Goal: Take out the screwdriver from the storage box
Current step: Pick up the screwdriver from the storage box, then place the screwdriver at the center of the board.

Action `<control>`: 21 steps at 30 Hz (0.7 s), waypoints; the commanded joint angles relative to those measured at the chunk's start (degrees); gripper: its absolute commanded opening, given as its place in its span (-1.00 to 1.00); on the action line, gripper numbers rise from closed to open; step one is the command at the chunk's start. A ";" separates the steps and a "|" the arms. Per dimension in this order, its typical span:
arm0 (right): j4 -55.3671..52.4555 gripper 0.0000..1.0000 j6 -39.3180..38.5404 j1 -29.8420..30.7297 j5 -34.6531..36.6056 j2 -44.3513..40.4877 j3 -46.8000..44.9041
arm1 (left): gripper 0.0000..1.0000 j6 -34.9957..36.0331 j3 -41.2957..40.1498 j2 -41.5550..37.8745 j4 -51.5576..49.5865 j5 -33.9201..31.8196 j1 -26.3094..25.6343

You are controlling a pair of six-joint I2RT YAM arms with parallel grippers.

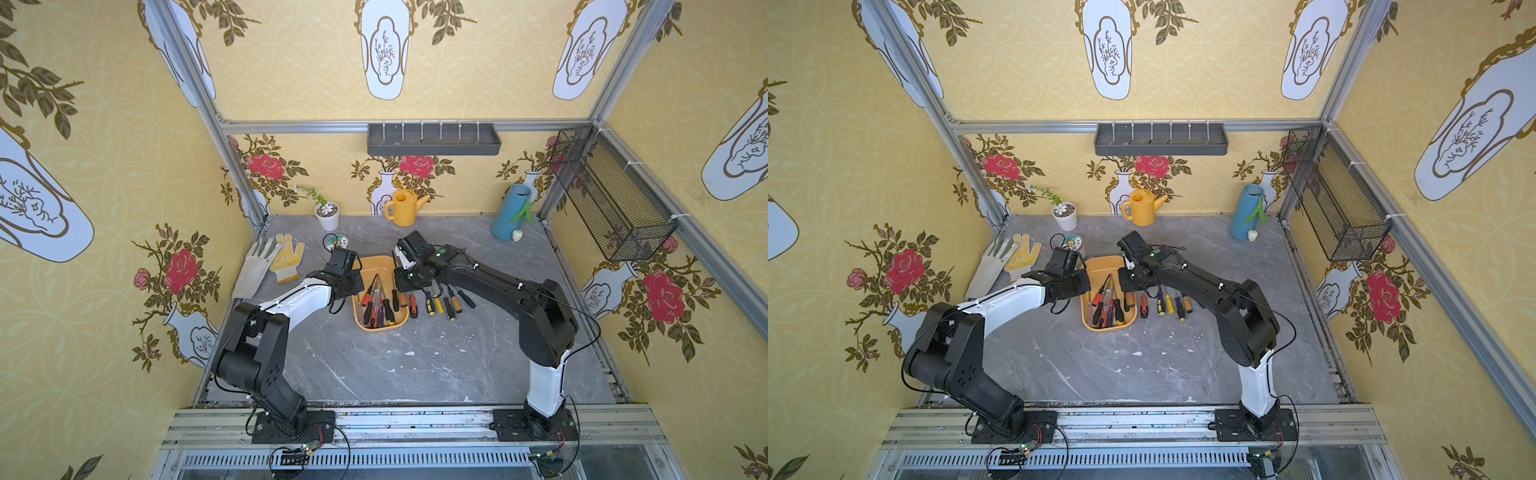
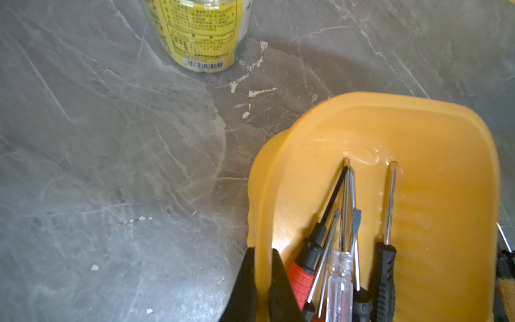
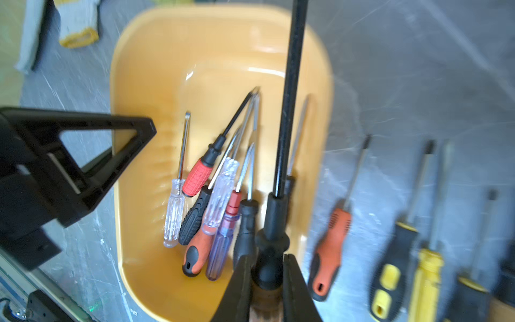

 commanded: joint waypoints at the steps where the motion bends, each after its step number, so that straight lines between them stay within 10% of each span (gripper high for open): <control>1: 1.46 -1.00 -0.44 -2.62 0.74 -2.98 -3.00 | -1.00 -0.15 -0.06 0.24 2.00 -0.14 0.07; 21: -2.19 -1.00 -0.73 -5.67 1.01 6.69 -3.92 | -1.00 0.25 0.33 -0.36 1.26 -0.50 0.12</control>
